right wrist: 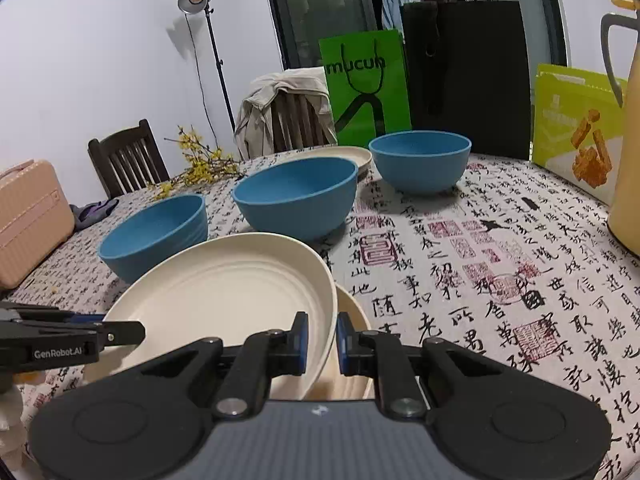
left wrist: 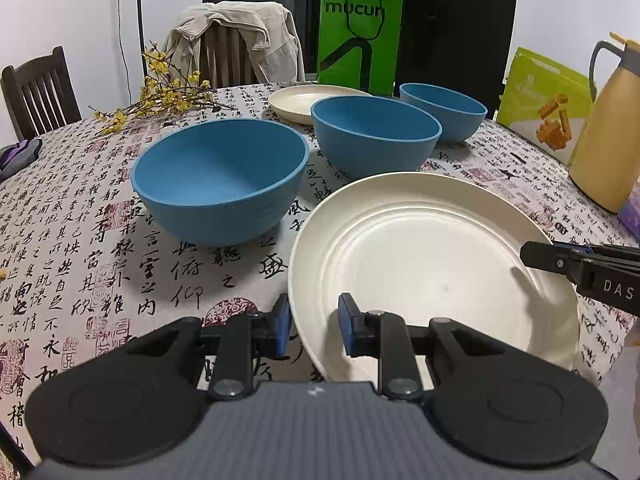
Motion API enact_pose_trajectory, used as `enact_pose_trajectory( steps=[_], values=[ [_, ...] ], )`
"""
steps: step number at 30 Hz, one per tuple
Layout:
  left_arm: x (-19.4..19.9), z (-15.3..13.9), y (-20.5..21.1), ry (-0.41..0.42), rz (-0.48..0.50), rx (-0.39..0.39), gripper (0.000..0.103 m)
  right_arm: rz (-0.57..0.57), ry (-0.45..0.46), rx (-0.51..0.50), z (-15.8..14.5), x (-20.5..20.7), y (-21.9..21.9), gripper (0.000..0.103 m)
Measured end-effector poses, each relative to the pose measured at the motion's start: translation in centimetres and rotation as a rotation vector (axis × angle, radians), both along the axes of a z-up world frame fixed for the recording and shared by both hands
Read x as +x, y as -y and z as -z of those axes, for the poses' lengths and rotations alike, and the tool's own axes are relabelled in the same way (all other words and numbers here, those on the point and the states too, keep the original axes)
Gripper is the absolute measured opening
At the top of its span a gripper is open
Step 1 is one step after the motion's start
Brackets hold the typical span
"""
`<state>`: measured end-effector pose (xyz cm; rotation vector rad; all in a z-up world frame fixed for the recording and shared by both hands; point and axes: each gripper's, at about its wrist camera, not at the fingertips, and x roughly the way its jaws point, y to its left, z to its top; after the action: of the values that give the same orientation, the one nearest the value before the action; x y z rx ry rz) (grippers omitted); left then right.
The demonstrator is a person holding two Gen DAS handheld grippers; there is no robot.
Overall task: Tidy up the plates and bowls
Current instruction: 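Lower the cream plate onto the table beside the blue bowls with both tools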
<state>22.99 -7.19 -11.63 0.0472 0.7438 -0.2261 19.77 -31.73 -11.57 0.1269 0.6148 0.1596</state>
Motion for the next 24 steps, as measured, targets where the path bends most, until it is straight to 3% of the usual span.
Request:
enact_pose_trajectory(
  steps=[17, 24],
  values=[
    [-0.6, 0.5, 1.8, 0.067, 0.033, 0.124, 0.025, -0.021, -0.002, -0.079, 1.1, 0.0, -0.2, 0.014],
    [-0.7, 0.9, 2.9, 0.087, 0.059, 0.19, 0.027, -0.022, 0.01, -0.157, 1.2, -0.5, -0.6, 0.014]
  ],
)
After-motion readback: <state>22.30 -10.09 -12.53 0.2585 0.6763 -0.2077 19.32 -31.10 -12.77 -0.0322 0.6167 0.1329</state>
